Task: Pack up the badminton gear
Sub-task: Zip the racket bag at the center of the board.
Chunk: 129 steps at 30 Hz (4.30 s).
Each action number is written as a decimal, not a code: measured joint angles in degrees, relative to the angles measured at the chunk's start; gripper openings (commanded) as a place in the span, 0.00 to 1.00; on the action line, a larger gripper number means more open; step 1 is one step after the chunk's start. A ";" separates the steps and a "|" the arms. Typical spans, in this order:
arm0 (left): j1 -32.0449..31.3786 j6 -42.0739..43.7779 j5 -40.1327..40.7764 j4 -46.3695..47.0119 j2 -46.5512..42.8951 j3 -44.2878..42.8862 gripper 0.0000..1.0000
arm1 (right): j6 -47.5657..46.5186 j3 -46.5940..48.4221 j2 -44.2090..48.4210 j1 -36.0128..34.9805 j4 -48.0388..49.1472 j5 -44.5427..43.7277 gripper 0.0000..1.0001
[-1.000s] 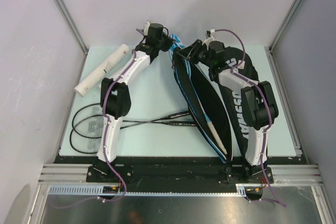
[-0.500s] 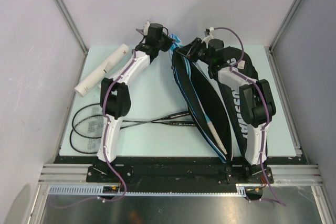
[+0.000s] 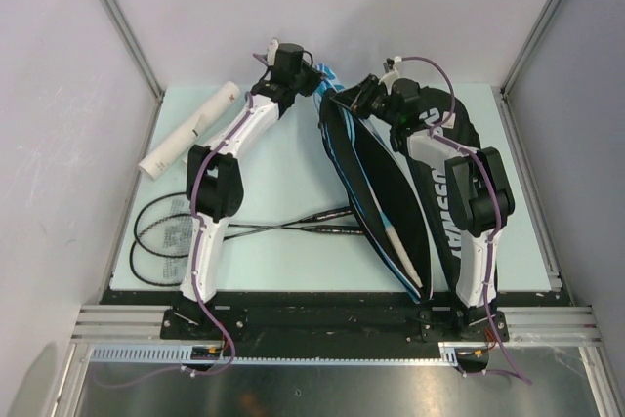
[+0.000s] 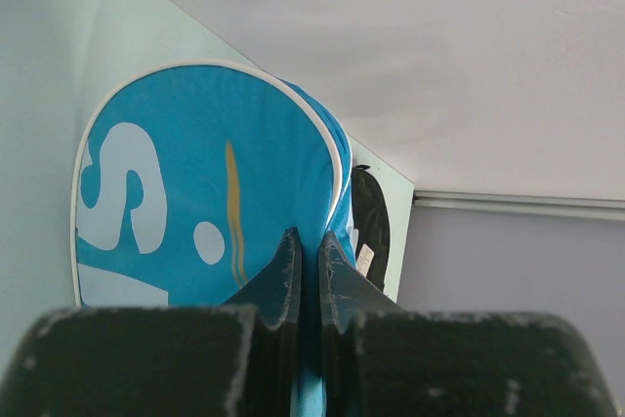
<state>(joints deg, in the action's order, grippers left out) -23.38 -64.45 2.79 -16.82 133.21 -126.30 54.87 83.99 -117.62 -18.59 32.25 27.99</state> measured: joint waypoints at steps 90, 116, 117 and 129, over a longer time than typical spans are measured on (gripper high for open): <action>9.68 -4.68 1.99 -2.21 4.48 -5.70 0.75 | -18.62 -52.76 90.47 0.31 -60.28 -12.04 0.00; -21.09 41.38 -0.96 -5.16 -46.12 48.72 1.00 | -18.67 -53.27 85.42 0.81 -56.37 -8.68 0.00; -22.97 38.77 -1.14 -5.11 -45.77 48.98 1.00 | -18.64 -53.27 85.50 0.83 -56.37 -8.63 0.00; -24.98 3.82 -3.82 -4.02 -55.10 63.78 1.00 | -18.95 -53.24 86.12 0.81 -57.29 -8.44 0.00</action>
<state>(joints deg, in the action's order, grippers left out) -48.36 -60.62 -1.04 -20.84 78.11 -62.52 35.92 30.74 -31.51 -17.78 -25.04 19.55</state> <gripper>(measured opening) 0.996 0.006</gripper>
